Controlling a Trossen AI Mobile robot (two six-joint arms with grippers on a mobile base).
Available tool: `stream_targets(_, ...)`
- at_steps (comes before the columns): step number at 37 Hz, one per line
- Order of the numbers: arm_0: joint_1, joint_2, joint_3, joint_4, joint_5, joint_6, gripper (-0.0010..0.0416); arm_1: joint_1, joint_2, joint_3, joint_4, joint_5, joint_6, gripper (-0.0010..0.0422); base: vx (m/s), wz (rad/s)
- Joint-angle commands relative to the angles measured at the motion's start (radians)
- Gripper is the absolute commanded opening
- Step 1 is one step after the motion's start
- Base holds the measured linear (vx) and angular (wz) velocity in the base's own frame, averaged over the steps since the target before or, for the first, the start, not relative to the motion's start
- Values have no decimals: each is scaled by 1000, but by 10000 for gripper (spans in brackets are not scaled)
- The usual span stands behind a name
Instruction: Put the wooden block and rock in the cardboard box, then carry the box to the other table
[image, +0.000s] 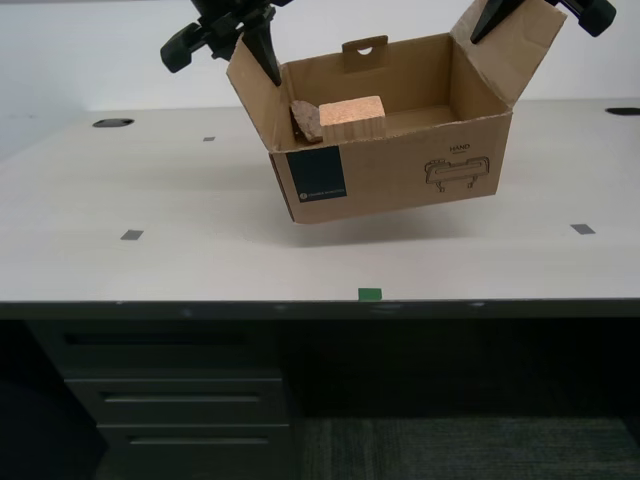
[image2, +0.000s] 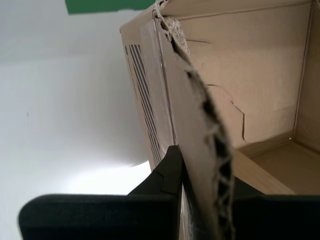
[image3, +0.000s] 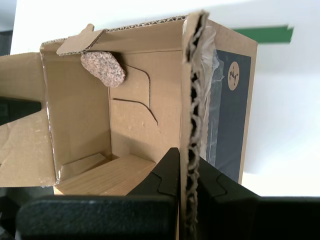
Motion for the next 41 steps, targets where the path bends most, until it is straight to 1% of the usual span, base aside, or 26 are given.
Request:
stream_targets(1, 3, -1, 1, -20, -16, 2, -1, -13, -3, 2, 4, 18, -14, -1, -91, 130)
stream_targets(6, 6, -1, 1, -56, -16, 2, -1, -26, -3, 2, 3, 18, -46, -1, -89, 143)
stream_targets(15, 11, -1, 1, -95, -16, -2, -1, -63, -3, 2, 0, 18, -72, -1, -82, 183)
stream_targets(21, 19, -1, 1, -124, -16, 0, -1, -85, -6, 2, 1, 16, -80, -2, -75, 216)
stream_targets(22, 21, -1, 1, -130, -16, 1, -1, -87, -9, 2, 1, 9, -84, -2, -76, 229)
stream_targets(23, 23, -1, 1, -137, -16, 2, -1, -91, -10, 2, 2, -7, -85, -2, -75, 224)
stream_targets(26, 25, -1, 1, -163, -16, 6, -1, -96, -17, 2, 3, -73, -86, -2, -74, 223)
stream_targets(27, 26, -1, 1, -170, -16, 8, -1, -97, -18, 2, 3, -88, -85, -2, -74, 226)
stream_targets(31, 27, -1, 1, -188, -15, 13, -1, -97, -35, 2, 6, -91, -80, -2, -75, 249)
stream_targets(36, 28, -1, 1, -190, -15, 31, -1, -96, -59, 2, 26, -93, -68, -2, -74, 255)
stream_targets(41, 34, -1, 1, -191, -15, 39, -1, -96, -80, 2, 34, -92, -69, -2, -75, 265)
